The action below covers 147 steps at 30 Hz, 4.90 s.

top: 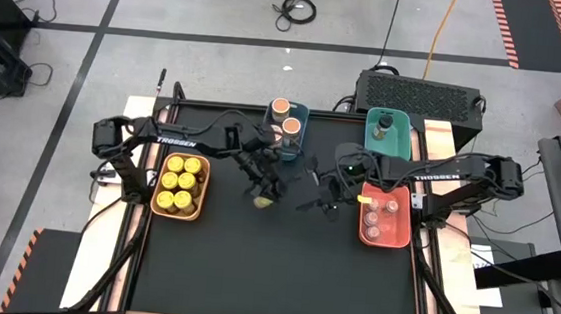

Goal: Sort spices by type
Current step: Put the black seasoning bottle into the light green bin

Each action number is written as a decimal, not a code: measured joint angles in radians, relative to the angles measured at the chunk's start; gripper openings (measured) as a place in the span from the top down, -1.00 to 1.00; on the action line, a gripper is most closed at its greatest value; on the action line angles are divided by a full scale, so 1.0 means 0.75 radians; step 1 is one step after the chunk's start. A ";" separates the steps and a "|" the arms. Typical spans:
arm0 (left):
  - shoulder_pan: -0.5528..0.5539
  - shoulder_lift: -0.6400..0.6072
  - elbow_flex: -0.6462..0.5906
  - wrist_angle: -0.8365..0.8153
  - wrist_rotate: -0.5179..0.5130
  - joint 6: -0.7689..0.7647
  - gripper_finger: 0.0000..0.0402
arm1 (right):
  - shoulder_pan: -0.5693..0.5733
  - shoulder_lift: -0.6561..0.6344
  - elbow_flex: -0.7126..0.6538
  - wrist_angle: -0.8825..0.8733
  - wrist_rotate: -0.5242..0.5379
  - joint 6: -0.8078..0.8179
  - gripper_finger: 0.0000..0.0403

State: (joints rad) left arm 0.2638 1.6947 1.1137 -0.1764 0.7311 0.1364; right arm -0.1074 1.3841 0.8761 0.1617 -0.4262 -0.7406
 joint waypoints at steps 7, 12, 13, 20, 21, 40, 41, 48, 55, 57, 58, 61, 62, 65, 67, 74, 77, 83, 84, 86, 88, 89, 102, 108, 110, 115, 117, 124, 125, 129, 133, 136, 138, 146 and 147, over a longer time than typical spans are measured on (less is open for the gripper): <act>-0.068 0.000 0.000 0.020 0.000 -0.139 -0.06 | 0.032 0.027 0.000 -0.010 -0.066 -0.045 -0.73; -0.118 0.000 -0.001 0.018 0.002 -0.148 -0.06 | 0.062 0.088 0.000 0.019 -0.059 -0.108 -0.73; -0.126 0.000 -0.001 0.019 0.008 -0.162 -0.06 | 0.066 0.107 0.000 0.038 -0.054 -0.111 -0.73; -0.168 0.000 -0.001 0.050 0.037 -0.212 -0.06 | 0.102 0.163 0.000 0.120 0.116 -0.148 -0.73; -0.171 0.000 -0.001 0.051 0.037 -0.212 -0.06 | 0.104 0.163 0.000 0.125 0.116 -0.145 -0.73; -0.050 -0.104 -0.002 -0.004 -0.122 -0.088 -0.06 | 0.117 -0.121 0.000 -0.081 0.382 0.041 -0.73; -0.046 -0.133 -0.002 -0.006 -0.130 -0.058 -0.06 | 0.102 -0.149 0.000 -0.111 0.363 0.078 -0.73; -0.083 -0.218 0.000 0.053 -0.313 0.275 -0.06 | 0.001 -0.197 0.000 -0.047 0.106 0.266 -0.73; -0.125 -0.204 -0.001 0.169 -0.318 0.319 -0.06 | -0.004 -0.082 -0.001 0.101 0.043 0.195 -0.73; -0.132 -0.204 -0.001 0.198 -0.312 0.315 -0.06 | -0.004 -0.050 0.000 0.145 0.003 0.178 -0.73; -0.135 -0.205 -0.001 0.202 -0.312 0.315 -0.06 | -0.004 -0.033 0.000 0.169 -0.001 0.174 -0.73; -0.146 -0.205 -0.001 0.189 -0.313 0.314 -0.06 | -0.004 0.007 -0.001 0.224 -0.004 0.171 -0.73; -0.152 -0.204 -0.001 0.189 -0.313 0.314 -0.06 | -0.004 0.017 0.000 0.240 -0.004 0.168 -0.73; -0.169 -0.205 -0.001 0.203 -0.313 0.315 -0.06 | -0.004 0.056 0.000 0.290 -0.004 0.165 -0.73; -0.180 -0.205 -0.001 0.207 -0.314 0.315 -0.06 | -0.004 0.076 0.000 0.322 -0.010 0.165 -0.73; -0.189 -0.205 -0.001 0.213 -0.318 0.315 -0.06 | -0.003 0.101 -0.001 0.378 -0.037 0.173 -0.73; -0.189 -0.205 -0.001 0.212 -0.318 0.314 -0.06 | -0.003 0.101 0.000 0.372 -0.042 0.180 -0.73; -0.186 -0.205 -0.003 0.196 -0.318 0.279 -0.06 | -0.003 0.120 0.000 0.348 -0.075 0.179 -0.72; -0.186 -0.203 -0.003 0.200 -0.318 0.279 -0.06 | -0.003 0.120 0.000 0.343 -0.075 0.180 -0.71; -0.186 -0.203 -0.003 0.202 -0.318 0.279 -0.06 | -0.003 0.131 0.002 0.357 -0.074 0.173 -0.67; -0.186 -0.203 -0.003 0.194 -0.318 0.279 -0.06 | -0.003 0.135 0.003 0.356 -0.070 0.170 -0.60; -0.186 -0.203 -0.003 0.193 -0.318 0.279 -0.06 | -0.003 0.135 0.003 0.353 -0.070 0.169 -0.57; -0.187 -0.203 -0.003 0.178 -0.282 0.243 -0.06 | -0.004 0.137 0.003 0.367 -0.061 0.159 -0.06; -0.186 -0.206 -0.001 0.175 -0.304 0.244 -0.23 | -0.013 0.129 -0.001 0.362 -0.060 0.166 0.01; -0.186 -0.206 -0.001 0.176 -0.334 0.244 -0.35 | -0.022 0.124 -0.001 0.353 -0.059 0.192 0.00; -0.143 -0.270 0.000 0.098 -0.437 0.247 -0.56 | -0.059 0.105 -0.001 0.294 -0.052 0.234 -0.01; -0.103 -0.330 0.002 0.021 -0.485 0.268 -0.58 | -0.078 0.082 -0.002 0.253 -0.045 0.240 -0.01; 0.077 -0.529 -0.013 -0.202 -0.519 0.339 -0.59 | -0.187 -0.083 -0.003 -0.041 0.208 0.249 -0.01; 0.106 -0.553 -0.032 -0.224 -0.519 0.354 -0.59 | -0.213 -0.111 -0.003 -0.083 0.247 0.262 -0.01; 0.207 -0.601 -0.155 -0.214 -0.476 0.361 -0.59 | -0.336 -0.219 -0.002 -0.228 0.421 0.367 -0.01; 0.255 -0.620 -0.270 -0.070 -0.447 0.339 -0.59 | -0.474 -0.297 -0.002 -0.427 0.654 0.518 -0.01; 0.269 -0.626 -0.293 -0.024 -0.446 0.355 -0.59 | -0.554 -0.352 -0.002 -0.564 0.855 0.631 -0.01; 0.281 -0.646 -0.293 -0.042 -0.445 0.386 -0.59 | -0.598 -0.368 -0.002 -0.629 0.996 0.699 -0.01; 0.317 -0.740 -0.293 -0.171 -0.416 0.489 -0.59 | -0.715 -0.372 -0.001 -0.793 1.200 0.996 -0.01; 0.320 -0.752 -0.294 -0.207 -0.414 0.494 -0.59 | -0.722 -0.372 -0.001 -0.811 1.212 1.028 -0.01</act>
State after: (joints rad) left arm 0.5036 1.1303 0.8929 -0.3318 0.4206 0.5067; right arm -0.6488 1.1053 0.8753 -0.4468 0.4826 0.0307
